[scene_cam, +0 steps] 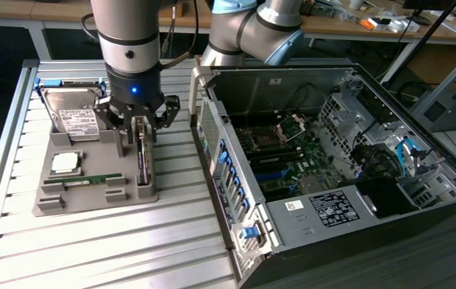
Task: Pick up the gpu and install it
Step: 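Pick up the gpu and move the gpu toward the slot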
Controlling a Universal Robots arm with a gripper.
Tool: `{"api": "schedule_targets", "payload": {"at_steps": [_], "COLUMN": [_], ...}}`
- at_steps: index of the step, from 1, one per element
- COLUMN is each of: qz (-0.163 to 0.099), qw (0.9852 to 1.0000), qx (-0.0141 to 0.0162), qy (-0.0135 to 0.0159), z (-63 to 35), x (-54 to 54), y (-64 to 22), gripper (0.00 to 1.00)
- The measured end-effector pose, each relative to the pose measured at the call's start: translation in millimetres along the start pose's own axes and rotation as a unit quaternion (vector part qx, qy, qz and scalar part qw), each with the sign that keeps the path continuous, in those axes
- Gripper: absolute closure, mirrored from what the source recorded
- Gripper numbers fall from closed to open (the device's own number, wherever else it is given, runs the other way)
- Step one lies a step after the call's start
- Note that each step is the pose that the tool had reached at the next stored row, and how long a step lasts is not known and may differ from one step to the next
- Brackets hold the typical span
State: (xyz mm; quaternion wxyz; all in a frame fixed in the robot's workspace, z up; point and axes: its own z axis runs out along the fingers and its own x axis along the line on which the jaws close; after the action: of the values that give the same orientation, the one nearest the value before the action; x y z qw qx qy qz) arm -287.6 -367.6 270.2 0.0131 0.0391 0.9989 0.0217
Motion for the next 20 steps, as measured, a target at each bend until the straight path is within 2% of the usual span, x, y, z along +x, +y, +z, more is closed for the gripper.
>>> {"api": "schedule_targets", "payload": {"at_steps": [15,20], "qz": [0.0,0.0], "qw": [1.0,1.0], "qx": [0.0,0.0], "qy": [0.0,0.0], "z": [23.1,25.3], "x": [2.5,2.6], "y": [2.0,1.8], "gripper": [0.52,0.52]}}
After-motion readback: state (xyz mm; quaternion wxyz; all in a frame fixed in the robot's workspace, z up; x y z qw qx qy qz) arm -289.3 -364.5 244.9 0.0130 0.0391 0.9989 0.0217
